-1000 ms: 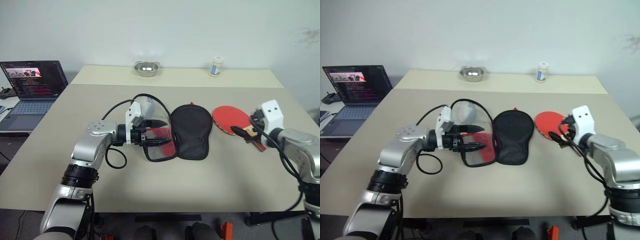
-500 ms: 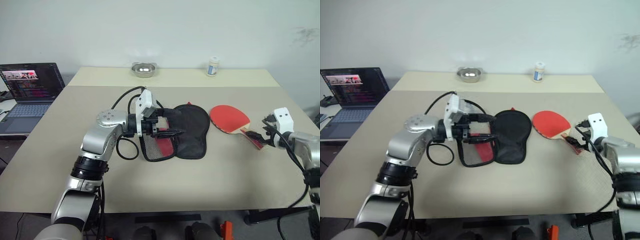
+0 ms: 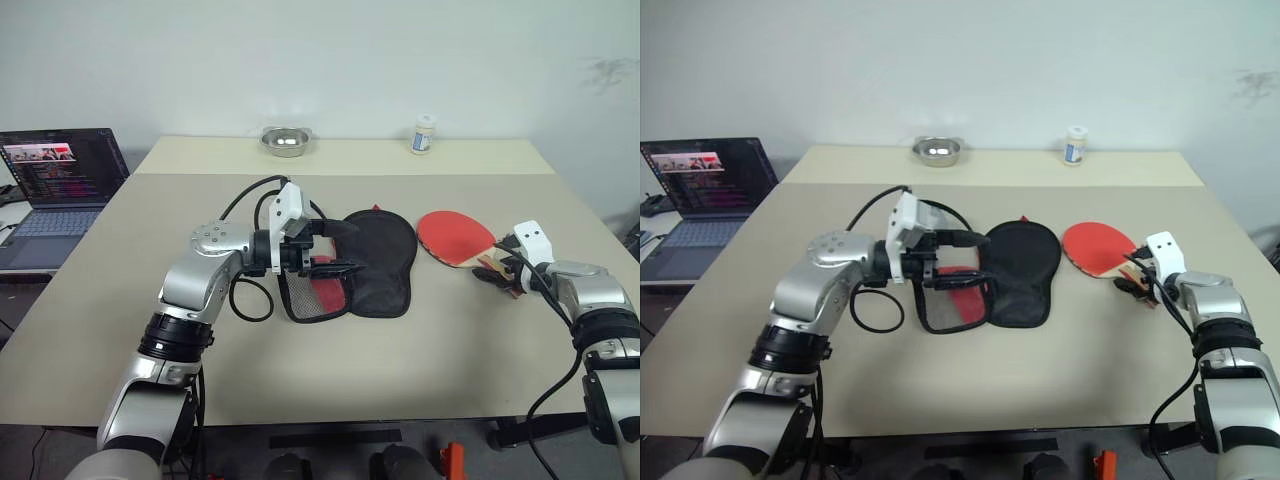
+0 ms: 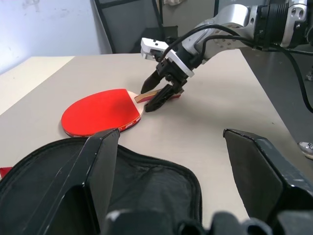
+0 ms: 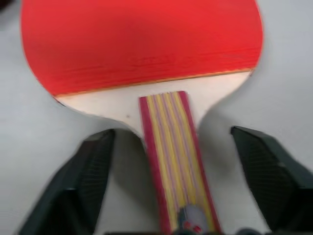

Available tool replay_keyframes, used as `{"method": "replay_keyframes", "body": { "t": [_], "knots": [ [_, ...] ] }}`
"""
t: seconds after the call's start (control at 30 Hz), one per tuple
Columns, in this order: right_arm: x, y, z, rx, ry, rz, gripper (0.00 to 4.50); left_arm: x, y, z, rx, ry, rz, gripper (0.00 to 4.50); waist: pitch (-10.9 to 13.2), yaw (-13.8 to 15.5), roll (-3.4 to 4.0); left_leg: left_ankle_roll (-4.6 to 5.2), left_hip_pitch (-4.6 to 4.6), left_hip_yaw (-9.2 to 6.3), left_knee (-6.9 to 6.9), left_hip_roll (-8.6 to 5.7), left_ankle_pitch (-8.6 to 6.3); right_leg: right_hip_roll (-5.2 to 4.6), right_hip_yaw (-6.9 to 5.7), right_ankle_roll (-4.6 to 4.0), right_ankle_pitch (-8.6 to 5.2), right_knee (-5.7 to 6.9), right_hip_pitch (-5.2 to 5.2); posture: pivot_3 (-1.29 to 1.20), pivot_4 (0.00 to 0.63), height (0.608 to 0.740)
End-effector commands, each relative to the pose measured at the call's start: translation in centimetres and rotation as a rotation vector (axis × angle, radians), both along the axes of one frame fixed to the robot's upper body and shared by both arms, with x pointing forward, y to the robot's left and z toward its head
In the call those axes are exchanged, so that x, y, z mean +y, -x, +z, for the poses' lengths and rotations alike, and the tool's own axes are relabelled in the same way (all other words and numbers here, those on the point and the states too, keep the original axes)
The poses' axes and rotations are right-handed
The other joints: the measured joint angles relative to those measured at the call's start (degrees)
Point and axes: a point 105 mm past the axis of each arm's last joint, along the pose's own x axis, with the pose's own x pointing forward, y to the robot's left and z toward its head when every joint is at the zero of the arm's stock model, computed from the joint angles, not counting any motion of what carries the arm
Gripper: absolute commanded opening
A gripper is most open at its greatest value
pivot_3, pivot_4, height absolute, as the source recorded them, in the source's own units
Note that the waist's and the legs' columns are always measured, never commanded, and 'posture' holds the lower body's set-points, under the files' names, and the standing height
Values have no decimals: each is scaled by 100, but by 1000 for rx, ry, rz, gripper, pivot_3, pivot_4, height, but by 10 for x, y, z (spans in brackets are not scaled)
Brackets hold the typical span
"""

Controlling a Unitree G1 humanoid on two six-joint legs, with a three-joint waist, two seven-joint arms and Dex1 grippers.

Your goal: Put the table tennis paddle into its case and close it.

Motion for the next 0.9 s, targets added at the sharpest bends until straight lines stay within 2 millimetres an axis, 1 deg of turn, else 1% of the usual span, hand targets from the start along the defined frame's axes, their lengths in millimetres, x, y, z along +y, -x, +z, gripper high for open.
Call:
{"method": "replay_keyframes", "body": {
  "t": [0.03, 0.13, 0.2, 0.33, 0.43, 0.47, 0.5, 0.57, 0.63, 0.67, 0.7, 0.77, 0.83, 0.9],
  "knots": [
    [-3, 0, -7, 43, -6, -51, 2635, 4, 0, 8, -54, 6, 18, 3704, 0, 0, 0, 0, 5, -1, 0, 0, 1, 0, -1, 13, -7, 0, 7, 0, 150, 740],
    [-4, 0, -9, 52, -22, -87, 1615, 4, 0, 7, -55, 6, 20, 3704, -4, 2, -5, 1, 12, -1, 1, -3, 4, -2, -1, 14, -6, 0, 15, 0, 150, 740],
    [-8, -1, -8, 46, -19, -118, 1087, 3, 0, 7, -56, 6, 21, 3704, -5, 5, -6, 1, 10, -2, 2, -2, 4, -5, 0, 1, 3, 0, 15, 0, 150, 740],
    [-17, -5, 7, -10, -29, -201, 1072, 3, 0, 6, -57, 5, 22, 3704, -6, 21, -8, 2, 10, -1, 3, -5, 5, -7, -1, -7, 9, 0, 15, 0, 150, 740],
    [-22, -7, 35, -95, -35, -246, 1072, 5, 0, 5, -60, 2, 30, 3704, -1, 43, 0, 3, 4, -2, 2, -7, 5, -14, -2, -7, 9, -1, 13, 0, 150, 740],
    [-22, -7, 46, -125, -37, -257, 1072, 6, 0, 5, -60, 1, 32, 3704, 1, 55, 4, 3, -7, -3, 2, -8, 6, -15, -4, -7, 9, -1, 3, 0, 150, 740],
    [-16, -5, 57, -154, -52, -260, 1072, 7, -1, 5, -61, 1, 36, 3704, 3, 57, 7, 2, -23, -3, 1, -9, 6, -15, -4, -7, 9, 0, -13, 0, 150, 740],
    [7, 3, 81, -213, -97, -237, 1072, 11, -1, 5, -61, 3, 48, 3704, 4, 55, 13, 0, -45, -3, -3, -8, 7, -16, -3, -8, 9, 2, -39, 0, 150, 740],
    [44, 15, 94, -239, -160, -188, 1072, 15, -2, 6, -62, 6, 61, 3704, 4, 10, 21, -25, -96, -4, -1, -2, 22, -22, -2, -9, 11, 14, -94, 0, 150, 740],
    [60, 21, 97, -239, -192, -172, 1072, 18, -3, 7, -63, 7, 68, 3704, 4, -8, 21, -35, -114, -4, -2, 8, 28, -18, -1, -10, 11, 21, -117, 0, 150, 740],
    [79, 27, 97, -234, -228, -153, 1072, 21, -4, 8, -63, 10, 78, 3704, 4, -20, 21, -36, -115, -2, -3, 13, 27, -13, 2, -10, 11, 31, -126, 0, 150, 740],
    [110, 35, 94, -215, -293, -138, 1072, 29, -7, 9, -63, 10, 99, 3704, 4, -16, 21, -39, -118, -3, -11, 20, 29, -6, 3, -19, 0, 67, -157, 0, 150, 740],
    [136, 40, 91, -195, -362, -140, 1072, 39, -10, 9, -64, -1, 121, 3704, 4, 4, 21, -51, -119, -8, -13, 37, 36, 8, -8, -24, -3, 86, -169, 0, 150, 740],
    [155, 42, 89, -179, -408, -150, 1072, 47, -13, 8, -62, -14, 140, 3704, 5, 22, 23, -59, -116, -17, -15, 47, 42, 19, -19, -27, -1, 96, -170, 0, 150, 740]
  ]
}}
